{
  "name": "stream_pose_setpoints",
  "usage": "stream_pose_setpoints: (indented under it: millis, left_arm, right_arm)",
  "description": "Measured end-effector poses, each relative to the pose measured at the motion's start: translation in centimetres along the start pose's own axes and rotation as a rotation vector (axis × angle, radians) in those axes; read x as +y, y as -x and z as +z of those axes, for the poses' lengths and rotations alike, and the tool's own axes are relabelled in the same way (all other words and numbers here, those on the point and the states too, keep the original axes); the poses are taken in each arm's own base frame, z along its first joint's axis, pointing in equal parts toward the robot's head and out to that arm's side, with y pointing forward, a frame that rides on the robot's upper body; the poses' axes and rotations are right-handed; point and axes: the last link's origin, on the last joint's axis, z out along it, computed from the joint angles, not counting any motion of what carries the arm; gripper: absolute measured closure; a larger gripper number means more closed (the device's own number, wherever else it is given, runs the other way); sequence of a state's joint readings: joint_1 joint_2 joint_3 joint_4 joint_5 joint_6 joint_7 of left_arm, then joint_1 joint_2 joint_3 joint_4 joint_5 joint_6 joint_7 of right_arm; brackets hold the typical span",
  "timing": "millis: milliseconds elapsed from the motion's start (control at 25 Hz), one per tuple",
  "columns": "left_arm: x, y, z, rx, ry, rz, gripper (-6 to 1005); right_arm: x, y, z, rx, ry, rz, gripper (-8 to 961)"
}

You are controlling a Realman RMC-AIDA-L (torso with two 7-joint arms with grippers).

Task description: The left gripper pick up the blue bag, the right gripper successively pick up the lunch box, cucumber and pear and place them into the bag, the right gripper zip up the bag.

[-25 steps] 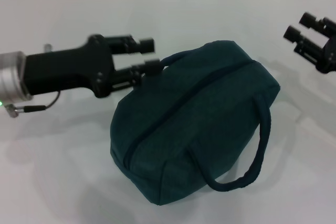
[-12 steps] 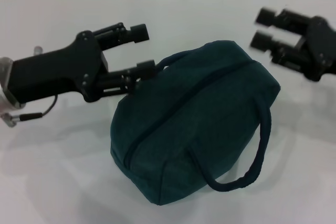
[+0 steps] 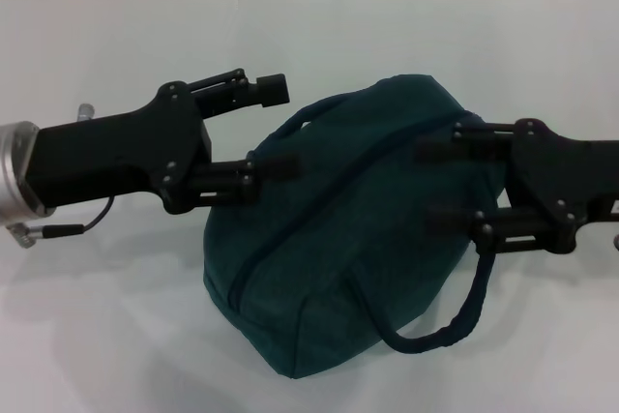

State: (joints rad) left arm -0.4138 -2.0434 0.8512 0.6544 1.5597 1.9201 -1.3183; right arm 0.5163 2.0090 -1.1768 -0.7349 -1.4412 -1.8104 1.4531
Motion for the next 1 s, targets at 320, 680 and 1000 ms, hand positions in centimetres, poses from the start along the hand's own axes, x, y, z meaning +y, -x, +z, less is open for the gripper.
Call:
stream_pose_setpoints:
  millis: [320, 680, 1000]
  left_arm:
    - [-0.09, 0.02, -0.06, -0.008, -0.003, 0.003, 154]
    - [-0.03, 0.14, -0.21, -0.011, -0.008, 0.001, 154]
    - [0.04, 0.42, -0.35, -0.014, -0.014, 0.007, 154]
  right_arm:
    - [0.7, -0.02, -0.34, -0.015, 0.032, -0.001, 217]
    - [0.76, -0.05, -0.28, -0.018, 0.037, -0.003, 217]
    - [0.75, -0.08, -0.2, -0.019, 0.039, -0.002, 217]
